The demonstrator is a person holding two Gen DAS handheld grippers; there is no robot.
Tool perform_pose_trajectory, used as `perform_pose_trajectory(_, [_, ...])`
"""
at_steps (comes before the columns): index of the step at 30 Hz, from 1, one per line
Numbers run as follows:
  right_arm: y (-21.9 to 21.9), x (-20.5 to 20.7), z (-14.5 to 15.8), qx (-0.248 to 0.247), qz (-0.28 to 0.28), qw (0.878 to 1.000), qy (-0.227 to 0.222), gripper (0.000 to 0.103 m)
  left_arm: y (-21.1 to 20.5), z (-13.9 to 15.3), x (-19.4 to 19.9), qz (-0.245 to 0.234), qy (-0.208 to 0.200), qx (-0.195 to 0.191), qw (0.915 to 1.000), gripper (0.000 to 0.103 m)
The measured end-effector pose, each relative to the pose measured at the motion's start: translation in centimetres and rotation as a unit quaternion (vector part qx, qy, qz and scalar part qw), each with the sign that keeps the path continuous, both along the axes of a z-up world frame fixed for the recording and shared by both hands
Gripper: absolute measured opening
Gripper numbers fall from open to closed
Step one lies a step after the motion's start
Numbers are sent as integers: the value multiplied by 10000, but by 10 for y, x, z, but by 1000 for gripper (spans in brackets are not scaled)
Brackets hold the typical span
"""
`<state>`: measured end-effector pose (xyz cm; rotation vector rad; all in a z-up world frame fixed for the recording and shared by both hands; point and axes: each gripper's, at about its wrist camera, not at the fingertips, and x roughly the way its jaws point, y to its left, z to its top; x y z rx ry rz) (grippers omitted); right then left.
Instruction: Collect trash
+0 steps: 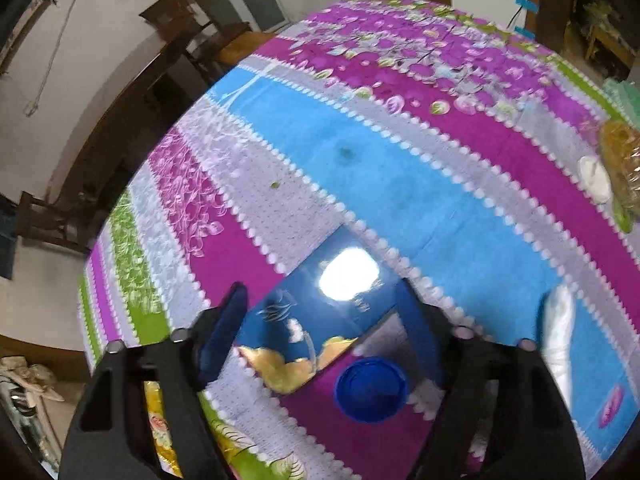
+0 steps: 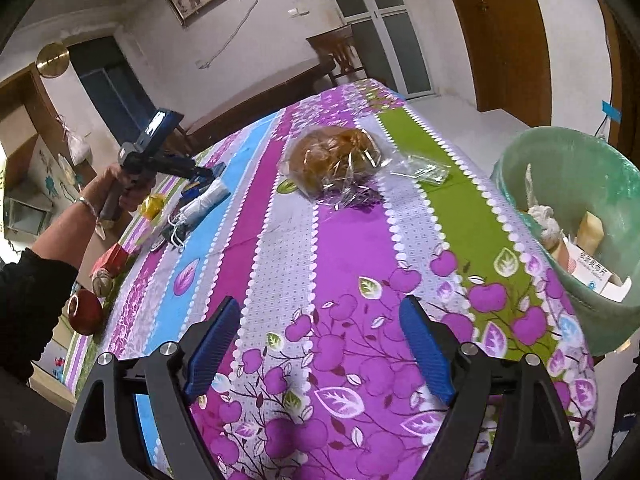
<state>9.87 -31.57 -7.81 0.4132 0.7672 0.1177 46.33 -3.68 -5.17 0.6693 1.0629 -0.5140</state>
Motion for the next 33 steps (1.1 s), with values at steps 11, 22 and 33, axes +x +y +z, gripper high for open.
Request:
perform_pose_trajectory(11, [4, 2, 2, 28, 148, 9998, -95, 64, -12, -8, -33, 22, 145, -19, 9999, 0])
perform_pose_trajectory(22, [2, -16, 12, 36, 246, 9992, -322, 64, 24, 130, -168, -540, -1363, -872, 9853, 0])
perform_pose_trajectory(33, [58, 5, 35, -82, 810, 9951, -558, 73, 33, 136, -158, -364, -2048, -353, 9775, 96])
